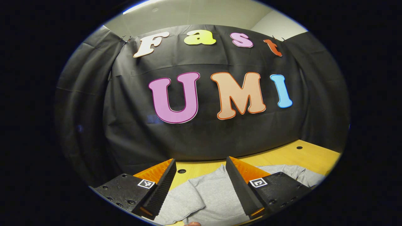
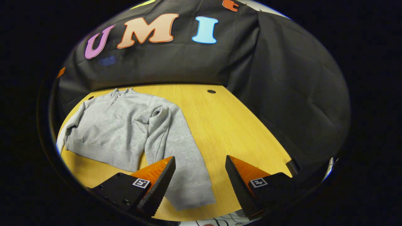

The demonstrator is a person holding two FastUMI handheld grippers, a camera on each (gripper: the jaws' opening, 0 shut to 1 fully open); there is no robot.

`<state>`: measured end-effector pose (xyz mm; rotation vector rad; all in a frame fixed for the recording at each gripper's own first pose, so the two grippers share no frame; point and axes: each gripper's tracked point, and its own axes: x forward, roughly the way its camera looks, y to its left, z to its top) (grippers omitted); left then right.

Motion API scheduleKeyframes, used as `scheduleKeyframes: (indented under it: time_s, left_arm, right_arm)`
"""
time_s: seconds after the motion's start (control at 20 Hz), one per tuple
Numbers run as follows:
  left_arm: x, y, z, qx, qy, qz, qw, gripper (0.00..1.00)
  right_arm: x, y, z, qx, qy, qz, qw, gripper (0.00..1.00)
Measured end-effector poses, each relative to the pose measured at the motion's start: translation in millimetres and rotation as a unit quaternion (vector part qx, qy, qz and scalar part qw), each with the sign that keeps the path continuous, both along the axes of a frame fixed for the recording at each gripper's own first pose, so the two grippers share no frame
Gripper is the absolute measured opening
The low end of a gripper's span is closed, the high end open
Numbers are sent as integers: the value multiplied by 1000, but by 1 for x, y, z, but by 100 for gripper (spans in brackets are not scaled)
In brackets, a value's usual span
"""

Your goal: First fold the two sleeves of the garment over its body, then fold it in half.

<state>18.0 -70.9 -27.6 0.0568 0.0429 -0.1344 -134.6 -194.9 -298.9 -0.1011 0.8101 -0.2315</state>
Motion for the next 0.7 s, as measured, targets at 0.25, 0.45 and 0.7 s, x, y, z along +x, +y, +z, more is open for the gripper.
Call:
scheduleKeyframes:
  time_s: [0.25, 0.45, 0.7]
  left_arm:
    - [0, -5, -3, 0, 3, 0, 1000, 93]
    - [1, -7, -6, -1, 6, 2, 1000, 93]
    - [3, -9, -10, 0, 11, 3, 1000, 93]
  right_arm:
    - [-28, 0, -29, 9, 50, 5, 999, 99]
    - [-45, 1, -49, 25, 83, 0, 996, 99]
    - [-50, 6, -59, 71, 98, -22, 992, 96]
